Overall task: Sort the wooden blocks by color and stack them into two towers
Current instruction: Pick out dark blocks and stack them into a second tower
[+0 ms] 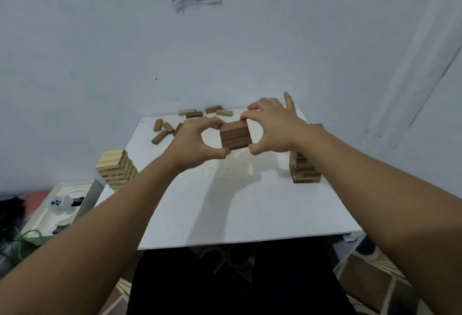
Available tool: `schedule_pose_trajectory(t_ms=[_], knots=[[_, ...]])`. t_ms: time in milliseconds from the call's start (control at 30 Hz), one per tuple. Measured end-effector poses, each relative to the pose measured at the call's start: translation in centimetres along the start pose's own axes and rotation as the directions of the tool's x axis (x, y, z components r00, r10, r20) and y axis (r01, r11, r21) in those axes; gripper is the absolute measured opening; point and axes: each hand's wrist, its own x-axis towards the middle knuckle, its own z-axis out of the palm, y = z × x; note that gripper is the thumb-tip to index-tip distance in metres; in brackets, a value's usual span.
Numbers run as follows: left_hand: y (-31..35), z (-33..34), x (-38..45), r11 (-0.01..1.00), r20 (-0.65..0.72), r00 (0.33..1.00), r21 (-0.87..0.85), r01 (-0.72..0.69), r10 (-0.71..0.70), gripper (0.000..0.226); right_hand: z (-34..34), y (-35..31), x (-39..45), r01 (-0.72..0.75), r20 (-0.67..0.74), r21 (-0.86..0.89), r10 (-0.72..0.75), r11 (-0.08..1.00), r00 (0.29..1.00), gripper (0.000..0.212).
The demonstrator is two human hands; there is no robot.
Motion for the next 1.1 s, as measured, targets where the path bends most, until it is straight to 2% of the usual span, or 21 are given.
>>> schedule_pose_trajectory(t_ms=[100,267,433,867,1100], knots=[[2.1,1.3,2.1,0.999,0.038,0.999,-0.039,0.013,-0.011,0.054,-1.8,2.3,-1.4,-0.066,-0.001,0.008,0.066,0.998,0.998,0.069],[5.3,4.3,5.0,0.996,0.112,0.993,-0.092,-0.024,0.034,0.057,-3.3,6.6,-4.6,-0.191,0.040,0.119,0.188,0.974,0.981,0.066],[7.8,7.1,6.7,0.990,0.204,0.978,-0.139,-0.014,0.042,0.049,-4.0,10.0,-7.3,-0.286,0.093,0.168,0.274,0.943,0.957,0.070],[8.9,9.5,8.6,0.984,0.298,0.954,-0.166,0.069,-0.016,0.045,-3.7,13.0,-8.4,-0.338,0.159,0.218,0.309,0.915,0.938,0.063],[9.1,9.7,8.9,0.984,0.321,0.946,-0.158,0.087,-0.032,0.056,-3.6,13.7,-8.4,-0.349,0.189,0.227,0.311,0.909,0.932,0.063]])
